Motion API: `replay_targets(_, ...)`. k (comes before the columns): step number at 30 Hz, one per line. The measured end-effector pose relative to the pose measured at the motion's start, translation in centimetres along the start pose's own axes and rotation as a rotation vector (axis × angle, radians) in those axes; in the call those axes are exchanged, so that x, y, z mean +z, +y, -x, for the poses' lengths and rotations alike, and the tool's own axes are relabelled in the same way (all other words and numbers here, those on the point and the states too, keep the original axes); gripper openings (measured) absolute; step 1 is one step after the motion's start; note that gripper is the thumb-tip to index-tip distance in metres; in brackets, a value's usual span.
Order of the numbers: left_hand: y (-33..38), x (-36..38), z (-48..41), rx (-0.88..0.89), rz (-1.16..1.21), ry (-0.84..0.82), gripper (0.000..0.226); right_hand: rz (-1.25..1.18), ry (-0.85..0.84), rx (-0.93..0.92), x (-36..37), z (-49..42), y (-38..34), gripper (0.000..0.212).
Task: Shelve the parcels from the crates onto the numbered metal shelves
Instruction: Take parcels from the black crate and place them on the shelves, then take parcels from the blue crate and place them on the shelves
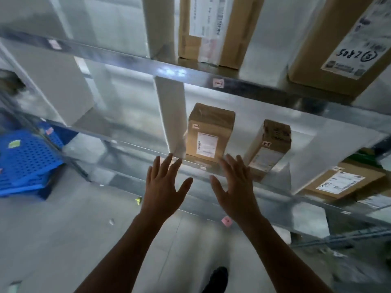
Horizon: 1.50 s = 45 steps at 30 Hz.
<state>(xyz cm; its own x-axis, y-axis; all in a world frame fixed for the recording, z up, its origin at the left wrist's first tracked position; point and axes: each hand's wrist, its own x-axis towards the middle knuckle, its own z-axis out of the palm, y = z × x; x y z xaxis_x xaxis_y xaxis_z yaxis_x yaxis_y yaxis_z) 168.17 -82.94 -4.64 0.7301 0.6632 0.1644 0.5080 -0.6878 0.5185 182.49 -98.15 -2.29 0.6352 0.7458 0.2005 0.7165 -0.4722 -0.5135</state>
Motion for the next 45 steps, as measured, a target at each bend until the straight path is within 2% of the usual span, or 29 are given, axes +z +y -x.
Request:
replay_targets(4, -8.9, -6.3, 6.1, -0.191, -0.048, 0.020, 0.078, 0.004, -0.155, -0.119, 6.7, 1.0, -8.5, 0.069)
replay_targets(11, -23.2, -16.5, 17.6, -0.588, -0.093, 0.152, 0.074, 0.011, -0.447, -0.383, 17.8, 2.4, -25.1, 0.068)
replay_targets(16, -30.9, -22.2, 24.0, -0.828, -0.083, 0.309, 0.076, 0.048, -0.575, -0.577, 25.0, 3.3, -36.3, 0.069)
replay_targets(22, -40.4, -26.8, 28.7, -1.026, -0.056, 0.442, 0.075, -0.024, -0.727, -0.789, 34.6, 3.4, -48.6, 0.072)
replay_targets(30, -55.7, -38.5, 28.7, -1.168, -0.136, 0.493, 0.077, -0.174, -0.812, -0.855, 47.1, -0.7, -66.9, 0.076)
replay_targets(38, -67.8, -51.0, 27.9, -1.148, -0.257, 0.625, 0.073, -0.268, -0.791, -0.961, 53.9, -6.5, -85.4, 0.075)
replay_targets(45, -80.7, -59.3, 28.6, -1.118, -0.260, 0.685, 0.082, -0.298, -0.741, -1.051, 60.8, -8.2, -99.3, 0.078)
